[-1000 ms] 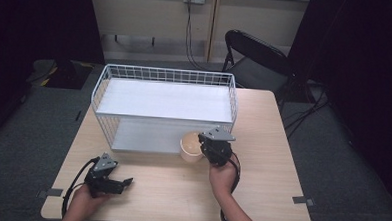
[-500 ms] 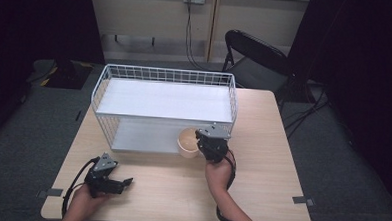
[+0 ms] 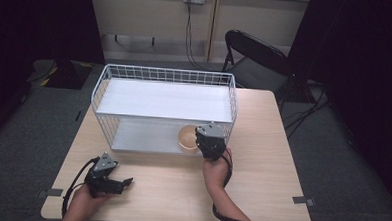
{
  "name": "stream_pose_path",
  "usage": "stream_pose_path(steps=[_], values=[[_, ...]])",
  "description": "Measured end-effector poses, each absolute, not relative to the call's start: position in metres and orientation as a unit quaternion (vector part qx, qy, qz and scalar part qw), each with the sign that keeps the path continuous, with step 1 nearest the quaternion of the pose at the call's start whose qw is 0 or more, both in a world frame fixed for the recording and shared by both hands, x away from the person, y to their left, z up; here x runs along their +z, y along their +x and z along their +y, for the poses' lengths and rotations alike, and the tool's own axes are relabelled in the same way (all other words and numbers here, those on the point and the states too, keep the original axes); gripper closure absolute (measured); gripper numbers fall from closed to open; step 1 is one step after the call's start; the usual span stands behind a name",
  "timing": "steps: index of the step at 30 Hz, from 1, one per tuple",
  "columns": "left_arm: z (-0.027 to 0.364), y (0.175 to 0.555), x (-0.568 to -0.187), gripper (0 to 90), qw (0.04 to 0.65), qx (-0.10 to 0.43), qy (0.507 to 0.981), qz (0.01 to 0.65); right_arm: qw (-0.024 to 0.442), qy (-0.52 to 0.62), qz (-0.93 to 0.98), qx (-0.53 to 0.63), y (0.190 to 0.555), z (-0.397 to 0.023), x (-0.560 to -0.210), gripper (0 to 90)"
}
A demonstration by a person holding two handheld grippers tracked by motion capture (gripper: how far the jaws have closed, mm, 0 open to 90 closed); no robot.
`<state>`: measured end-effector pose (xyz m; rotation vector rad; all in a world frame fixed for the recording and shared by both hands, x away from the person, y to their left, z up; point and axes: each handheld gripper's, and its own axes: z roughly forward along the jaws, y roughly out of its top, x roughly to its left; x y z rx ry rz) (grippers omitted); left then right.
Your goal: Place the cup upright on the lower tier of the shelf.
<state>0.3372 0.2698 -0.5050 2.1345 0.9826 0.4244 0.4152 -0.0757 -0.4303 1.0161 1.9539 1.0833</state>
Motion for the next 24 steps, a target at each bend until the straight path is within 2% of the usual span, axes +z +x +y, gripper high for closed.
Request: stream_pose_path(steps=[24], values=[[0.2699,0.3372,-0.5049,12.8,0.367,0.166,0.832,0.382,0.346,0.402,0.745,0.405,0.4211,-0.0737,-0.4342,80.8]])
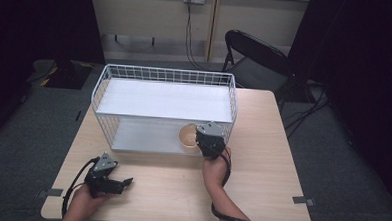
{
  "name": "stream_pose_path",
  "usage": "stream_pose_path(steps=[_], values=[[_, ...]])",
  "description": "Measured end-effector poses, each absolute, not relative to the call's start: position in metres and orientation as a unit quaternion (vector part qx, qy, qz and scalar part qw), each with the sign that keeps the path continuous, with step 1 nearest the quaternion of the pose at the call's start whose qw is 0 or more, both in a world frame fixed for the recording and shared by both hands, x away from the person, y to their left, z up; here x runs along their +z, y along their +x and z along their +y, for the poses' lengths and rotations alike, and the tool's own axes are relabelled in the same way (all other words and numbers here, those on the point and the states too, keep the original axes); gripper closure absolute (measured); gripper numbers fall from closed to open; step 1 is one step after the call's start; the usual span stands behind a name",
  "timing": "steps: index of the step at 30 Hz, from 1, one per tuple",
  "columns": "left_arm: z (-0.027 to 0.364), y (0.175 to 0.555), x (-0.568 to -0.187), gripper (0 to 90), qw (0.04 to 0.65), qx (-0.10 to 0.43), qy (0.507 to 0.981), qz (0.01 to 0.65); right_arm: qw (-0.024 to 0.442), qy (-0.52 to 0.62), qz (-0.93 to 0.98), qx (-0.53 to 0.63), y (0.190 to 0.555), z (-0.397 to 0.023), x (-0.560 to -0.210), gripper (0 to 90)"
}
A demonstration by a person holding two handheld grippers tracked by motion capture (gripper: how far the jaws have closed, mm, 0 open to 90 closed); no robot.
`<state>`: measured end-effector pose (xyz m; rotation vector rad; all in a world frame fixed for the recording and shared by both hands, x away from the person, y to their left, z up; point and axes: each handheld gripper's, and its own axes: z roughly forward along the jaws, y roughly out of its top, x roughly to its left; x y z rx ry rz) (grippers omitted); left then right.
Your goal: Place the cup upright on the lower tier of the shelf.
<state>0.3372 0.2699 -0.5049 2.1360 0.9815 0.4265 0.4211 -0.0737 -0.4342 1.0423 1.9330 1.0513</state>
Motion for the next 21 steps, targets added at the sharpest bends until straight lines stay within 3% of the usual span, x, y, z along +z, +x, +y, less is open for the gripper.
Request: stream_pose_path(steps=[17,21], values=[[0.270,0.337,-0.505,12.8,0.367,0.166,0.832,0.382,0.362,0.417,0.727,0.408,0.425,-0.085,-0.430,69.3],[0.270,0.337,-0.505,12.8,0.367,0.166,0.831,0.382,0.341,0.421,0.732,0.414,0.425,-0.086,-0.429,61.0]])
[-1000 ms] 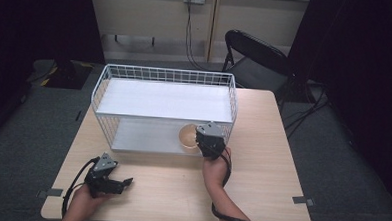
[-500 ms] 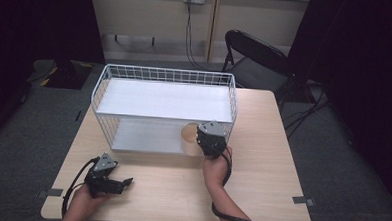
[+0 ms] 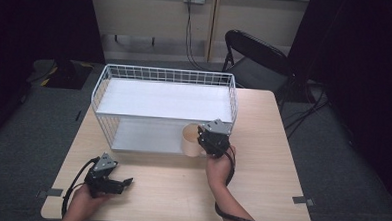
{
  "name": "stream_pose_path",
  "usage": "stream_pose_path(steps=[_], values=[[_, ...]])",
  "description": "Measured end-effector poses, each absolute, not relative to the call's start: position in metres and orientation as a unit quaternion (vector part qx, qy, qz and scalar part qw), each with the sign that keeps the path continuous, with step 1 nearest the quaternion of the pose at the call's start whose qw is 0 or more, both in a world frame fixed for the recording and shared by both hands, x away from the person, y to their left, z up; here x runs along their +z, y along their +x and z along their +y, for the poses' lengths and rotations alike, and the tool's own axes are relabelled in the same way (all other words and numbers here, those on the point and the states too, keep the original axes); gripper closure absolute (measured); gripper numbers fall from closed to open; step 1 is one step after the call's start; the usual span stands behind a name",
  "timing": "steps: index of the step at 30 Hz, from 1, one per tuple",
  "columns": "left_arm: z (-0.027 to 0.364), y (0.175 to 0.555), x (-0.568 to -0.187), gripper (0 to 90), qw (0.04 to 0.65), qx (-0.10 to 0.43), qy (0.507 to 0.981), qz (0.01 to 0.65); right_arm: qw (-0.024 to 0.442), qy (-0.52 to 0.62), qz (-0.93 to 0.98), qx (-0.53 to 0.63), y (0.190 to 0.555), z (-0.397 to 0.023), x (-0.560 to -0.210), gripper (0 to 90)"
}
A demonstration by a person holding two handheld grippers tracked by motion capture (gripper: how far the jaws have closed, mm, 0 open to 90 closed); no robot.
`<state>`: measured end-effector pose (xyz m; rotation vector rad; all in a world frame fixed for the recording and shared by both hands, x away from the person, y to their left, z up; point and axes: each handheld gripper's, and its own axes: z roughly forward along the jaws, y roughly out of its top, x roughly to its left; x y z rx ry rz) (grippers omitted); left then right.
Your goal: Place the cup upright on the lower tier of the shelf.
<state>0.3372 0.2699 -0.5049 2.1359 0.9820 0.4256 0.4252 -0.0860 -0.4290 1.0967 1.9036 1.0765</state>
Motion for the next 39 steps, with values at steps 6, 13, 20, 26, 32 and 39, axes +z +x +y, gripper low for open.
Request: stream_pose_path(steps=[6,13,20,26,32,39], values=[[0.270,0.337,-0.505,12.8,0.368,0.166,0.831,0.382,0.302,0.429,0.737,0.426,0.422,-0.089,-0.426,44.7],[0.270,0.337,-0.505,12.8,0.368,0.166,0.832,0.382,0.275,0.434,0.737,0.440,0.416,-0.091,-0.419,29.6],[0.270,0.337,-0.505,12.7,0.367,0.166,0.832,0.382,0.259,0.429,0.744,0.441,0.410,-0.096,-0.414,22.0],[0.270,0.337,-0.505,12.6,0.369,0.163,0.831,0.384,0.254,0.419,0.753,0.440,0.401,-0.099,-0.412,19.4],[0.270,0.337,-0.505,12.6,0.369,0.164,0.831,0.384,0.242,0.412,0.760,0.441,0.392,-0.099,-0.412,19.5],[0.270,0.337,-0.505,12.5,0.369,0.163,0.831,0.384,0.234,0.407,0.764,0.442,0.382,-0.093,-0.417,20.7]])
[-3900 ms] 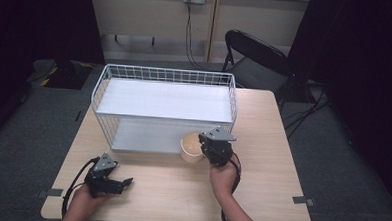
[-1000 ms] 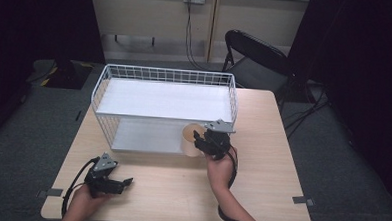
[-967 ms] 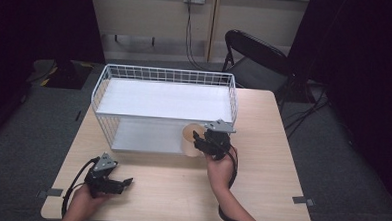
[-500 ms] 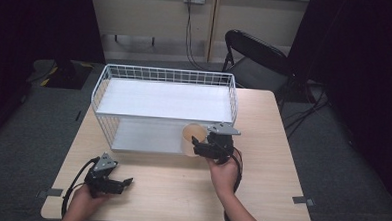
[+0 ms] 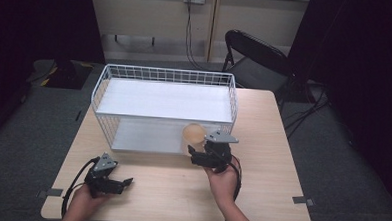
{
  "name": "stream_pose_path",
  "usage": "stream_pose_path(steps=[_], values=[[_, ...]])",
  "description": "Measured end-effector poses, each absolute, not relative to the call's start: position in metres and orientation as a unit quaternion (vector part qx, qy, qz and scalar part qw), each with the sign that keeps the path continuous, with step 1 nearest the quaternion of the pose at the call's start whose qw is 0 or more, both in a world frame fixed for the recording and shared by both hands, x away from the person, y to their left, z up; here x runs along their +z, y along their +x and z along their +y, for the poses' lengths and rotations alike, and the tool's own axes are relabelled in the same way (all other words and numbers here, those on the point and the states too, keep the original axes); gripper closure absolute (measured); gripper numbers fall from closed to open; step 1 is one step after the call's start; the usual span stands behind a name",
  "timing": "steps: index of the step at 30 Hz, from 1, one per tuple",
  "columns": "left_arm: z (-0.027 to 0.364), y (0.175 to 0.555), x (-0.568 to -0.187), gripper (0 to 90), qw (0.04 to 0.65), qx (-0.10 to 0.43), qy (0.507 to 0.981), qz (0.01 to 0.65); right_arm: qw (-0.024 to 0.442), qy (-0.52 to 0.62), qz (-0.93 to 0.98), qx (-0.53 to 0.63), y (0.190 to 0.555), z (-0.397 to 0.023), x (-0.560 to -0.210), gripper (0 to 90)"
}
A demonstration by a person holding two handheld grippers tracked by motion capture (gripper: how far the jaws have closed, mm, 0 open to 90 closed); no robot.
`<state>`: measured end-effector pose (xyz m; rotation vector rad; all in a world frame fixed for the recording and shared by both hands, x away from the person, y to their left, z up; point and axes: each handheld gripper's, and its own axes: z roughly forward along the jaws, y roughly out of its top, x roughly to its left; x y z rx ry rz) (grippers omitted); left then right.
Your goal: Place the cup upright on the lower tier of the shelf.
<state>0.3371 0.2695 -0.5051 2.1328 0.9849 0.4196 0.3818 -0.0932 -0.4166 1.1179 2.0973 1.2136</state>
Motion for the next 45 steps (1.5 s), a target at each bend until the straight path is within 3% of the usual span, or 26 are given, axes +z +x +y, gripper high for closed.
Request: stream_pose_path(steps=[14,28,41,45], values=[[0.270,0.337,-0.505,12.6,0.369,0.163,0.831,0.384,0.214,0.399,0.774,0.444,0.367,-0.089,-0.426,26.7],[0.270,0.337,-0.505,12.4,0.369,0.163,0.831,0.383,0.229,0.411,0.774,0.425,0.375,-0.077,-0.443,30.3],[0.269,0.337,-0.505,12.4,0.369,0.163,0.831,0.383,0.278,0.423,0.763,0.402,0.391,-0.076,-0.445,51.6],[0.269,0.337,-0.505,12.4,0.369,0.163,0.831,0.383,0.287,0.428,0.757,0.401,0.394,-0.074,-0.445,53.2]])
